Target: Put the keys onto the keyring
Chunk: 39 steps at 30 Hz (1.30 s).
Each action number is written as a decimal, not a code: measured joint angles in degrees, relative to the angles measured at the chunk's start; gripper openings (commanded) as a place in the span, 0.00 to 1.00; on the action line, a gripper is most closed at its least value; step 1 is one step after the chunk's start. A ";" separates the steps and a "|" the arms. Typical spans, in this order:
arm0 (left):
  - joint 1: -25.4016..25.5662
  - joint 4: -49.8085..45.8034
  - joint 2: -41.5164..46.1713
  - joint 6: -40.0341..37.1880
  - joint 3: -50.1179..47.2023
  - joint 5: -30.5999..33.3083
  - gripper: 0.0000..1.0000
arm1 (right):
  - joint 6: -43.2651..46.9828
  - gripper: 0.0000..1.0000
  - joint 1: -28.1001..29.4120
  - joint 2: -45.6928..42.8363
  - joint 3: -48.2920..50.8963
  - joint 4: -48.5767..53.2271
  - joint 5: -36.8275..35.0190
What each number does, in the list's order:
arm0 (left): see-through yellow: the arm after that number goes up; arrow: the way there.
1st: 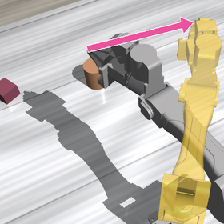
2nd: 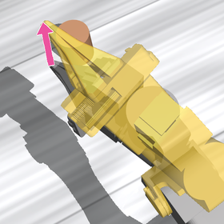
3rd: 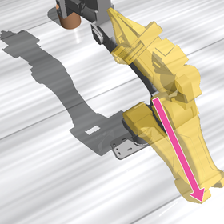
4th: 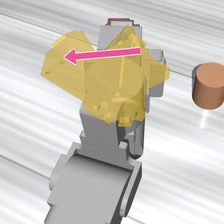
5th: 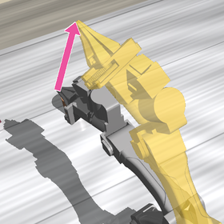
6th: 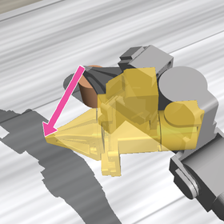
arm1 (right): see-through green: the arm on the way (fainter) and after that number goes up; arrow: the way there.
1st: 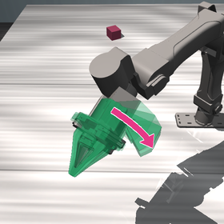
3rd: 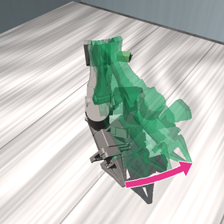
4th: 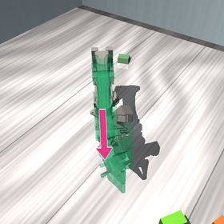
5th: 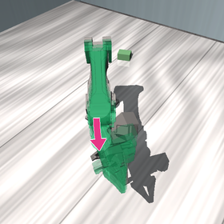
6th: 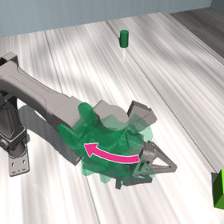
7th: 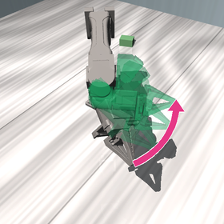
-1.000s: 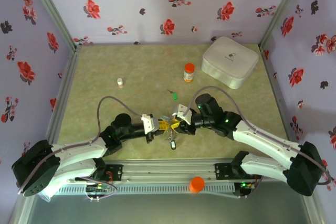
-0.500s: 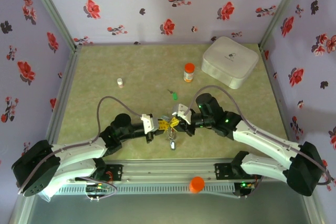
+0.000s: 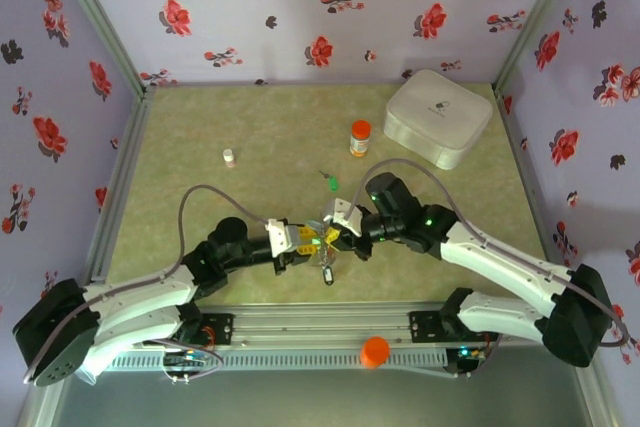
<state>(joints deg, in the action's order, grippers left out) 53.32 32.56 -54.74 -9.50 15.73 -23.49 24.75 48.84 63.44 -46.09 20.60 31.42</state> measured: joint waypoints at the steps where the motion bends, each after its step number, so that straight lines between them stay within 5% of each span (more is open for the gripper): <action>1: 0.00 -1.73 0.33 -0.28 0.70 0.13 0.25 | 0.74 0.00 0.28 0.48 -0.98 1.33 -0.26; 9: 0.00 -8.87 0.31 -2.75 4.22 -0.17 0.17 | 4.79 0.00 2.58 4.72 -5.86 7.65 -2.16; 14: 0.04 -10.71 -0.76 -3.45 5.16 -1.25 0.01 | 6.43 0.00 3.39 6.51 -7.98 10.03 -3.67; 17: 0.04 -11.23 -0.96 -4.00 5.33 -1.64 0.00 | 6.88 0.02 3.45 6.67 -8.09 10.58 -4.07; 23: 0.04 -8.92 -0.68 -4.00 4.68 -1.68 0.00 | 5.03 0.22 1.90 4.02 -5.57 7.72 -2.91; 39: 0.04 2.29 -0.44 -1.60 -1.33 -1.29 0.00 | -2.80 0.30 -0.59 -2.58 4.09 -3.19 -0.02</action>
<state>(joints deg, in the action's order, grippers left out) 53.36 34.85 -55.18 -11.09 14.39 -24.77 21.96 48.25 60.86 -42.00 17.41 31.40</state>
